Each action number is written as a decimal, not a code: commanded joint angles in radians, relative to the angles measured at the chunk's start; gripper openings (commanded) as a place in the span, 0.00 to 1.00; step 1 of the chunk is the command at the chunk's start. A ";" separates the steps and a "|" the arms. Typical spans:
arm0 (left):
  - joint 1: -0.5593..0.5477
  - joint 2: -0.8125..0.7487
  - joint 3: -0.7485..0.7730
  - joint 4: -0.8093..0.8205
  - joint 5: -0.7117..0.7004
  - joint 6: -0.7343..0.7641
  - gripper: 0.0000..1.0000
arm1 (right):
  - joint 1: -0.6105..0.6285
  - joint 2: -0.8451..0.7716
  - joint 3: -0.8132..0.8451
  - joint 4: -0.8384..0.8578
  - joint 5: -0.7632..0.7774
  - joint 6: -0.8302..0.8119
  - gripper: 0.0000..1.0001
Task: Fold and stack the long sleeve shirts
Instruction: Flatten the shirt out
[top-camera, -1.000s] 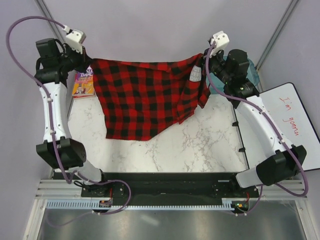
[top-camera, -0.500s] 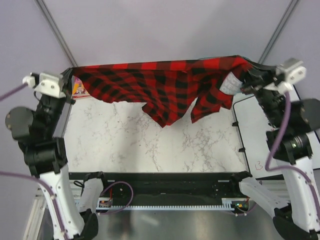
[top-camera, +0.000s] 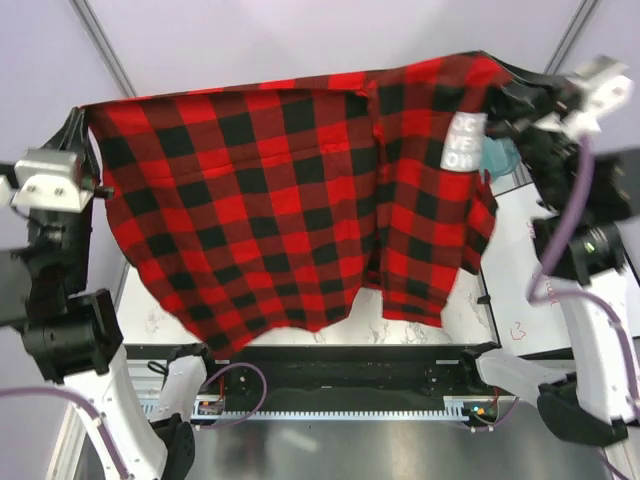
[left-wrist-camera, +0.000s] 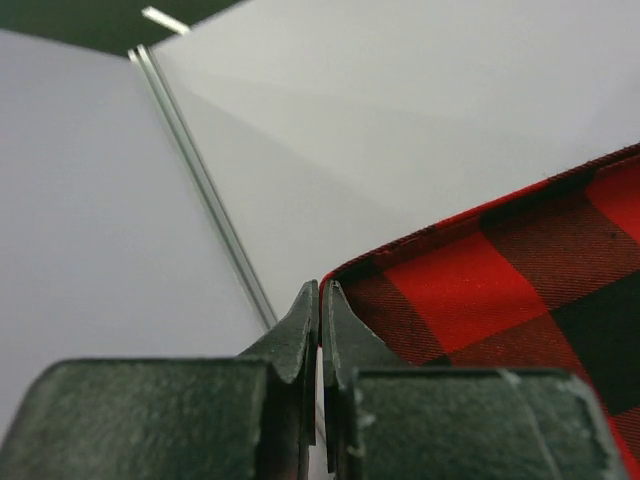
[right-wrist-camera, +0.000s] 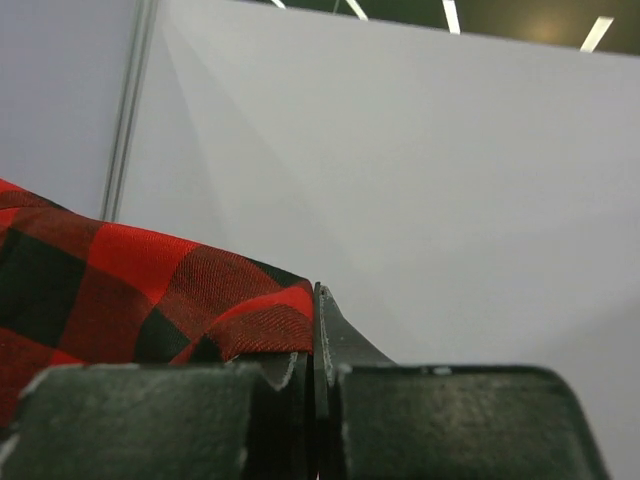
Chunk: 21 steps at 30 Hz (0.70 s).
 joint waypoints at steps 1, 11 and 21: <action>0.009 0.164 -0.109 -0.057 -0.117 0.112 0.02 | -0.016 0.221 0.020 0.059 0.058 -0.058 0.00; 0.009 0.543 -0.370 0.135 -0.096 0.166 0.02 | -0.009 0.693 -0.001 0.148 -0.051 -0.002 0.09; 0.010 1.083 0.030 -0.136 -0.177 0.092 0.39 | 0.002 1.126 0.444 -0.281 0.120 -0.146 0.83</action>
